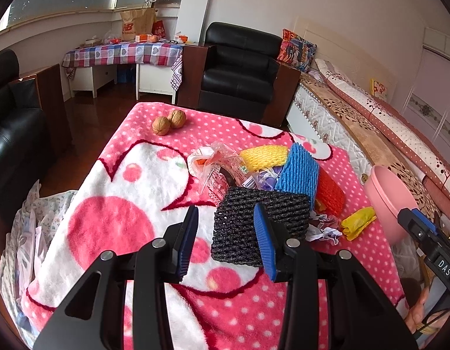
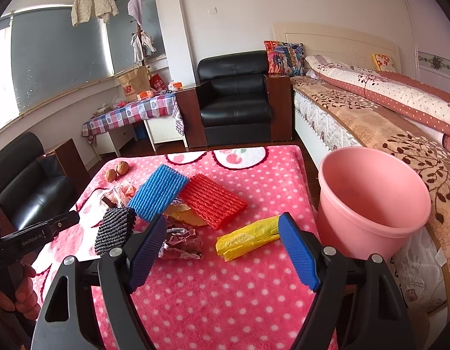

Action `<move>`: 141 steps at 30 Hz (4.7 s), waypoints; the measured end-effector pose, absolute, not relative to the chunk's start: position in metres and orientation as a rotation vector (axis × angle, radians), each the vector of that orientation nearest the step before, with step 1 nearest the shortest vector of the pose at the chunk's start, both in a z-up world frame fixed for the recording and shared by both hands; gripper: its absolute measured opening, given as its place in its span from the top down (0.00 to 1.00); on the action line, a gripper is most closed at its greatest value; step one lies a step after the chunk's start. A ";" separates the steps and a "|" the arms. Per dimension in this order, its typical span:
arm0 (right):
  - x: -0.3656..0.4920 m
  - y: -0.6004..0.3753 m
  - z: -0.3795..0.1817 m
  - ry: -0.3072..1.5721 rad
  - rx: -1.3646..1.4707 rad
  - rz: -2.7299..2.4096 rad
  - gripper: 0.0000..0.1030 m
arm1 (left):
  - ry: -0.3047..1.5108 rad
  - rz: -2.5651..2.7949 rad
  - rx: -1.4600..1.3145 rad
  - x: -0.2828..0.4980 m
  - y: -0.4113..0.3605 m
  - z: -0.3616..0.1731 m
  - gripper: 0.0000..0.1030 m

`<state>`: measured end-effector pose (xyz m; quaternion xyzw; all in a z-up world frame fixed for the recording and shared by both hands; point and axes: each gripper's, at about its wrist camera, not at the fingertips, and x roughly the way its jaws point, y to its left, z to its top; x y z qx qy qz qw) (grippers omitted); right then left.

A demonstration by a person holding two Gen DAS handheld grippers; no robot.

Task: Collect trash
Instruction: 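Move the left tool toward the black mesh pad and blue foam net, then grasp the clear plastic bag with the left tool while the right tool grasps the blue foam net, then carry the clear bag and blue foam net over the pink bucket with both tools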

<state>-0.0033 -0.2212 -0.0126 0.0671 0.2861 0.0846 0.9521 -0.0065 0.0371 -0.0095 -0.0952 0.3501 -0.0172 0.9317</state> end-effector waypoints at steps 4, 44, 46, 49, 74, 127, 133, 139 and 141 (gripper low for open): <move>-0.004 -0.223 -0.015 0.587 0.142 0.168 0.24 | 0.728 -0.046 -0.182 -0.007 0.035 -0.012 0.61; 0.003 -0.234 -0.028 0.642 0.189 0.138 0.29 | 0.717 -0.028 -0.212 -0.001 0.045 -0.010 0.61; 0.005 -0.234 -0.029 0.650 0.189 0.135 0.29 | 0.718 -0.029 -0.212 -0.001 0.046 -0.011 0.61; 0.007 -0.233 -0.031 0.658 0.189 0.132 0.29 | 0.722 -0.025 -0.213 0.001 0.048 -0.013 0.61; 0.081 -0.164 -0.018 0.743 0.204 0.384 0.38 | 0.761 -0.012 -0.248 0.047 0.059 -0.027 0.61; 0.034 -0.303 0.018 0.631 0.408 0.150 0.95 | 0.628 -0.282 -0.184 0.045 -0.038 0.039 0.86; 0.024 -0.358 0.019 0.596 0.419 0.058 0.95 | 0.633 -0.351 -0.162 0.058 -0.082 0.043 0.86; 0.019 -0.410 0.013 0.574 0.437 -0.029 0.95 | 0.628 -0.424 -0.092 0.070 -0.137 0.042 0.86; 0.022 -0.427 0.008 0.580 0.455 -0.048 0.95 | 0.628 -0.455 -0.082 0.073 -0.155 0.041 0.86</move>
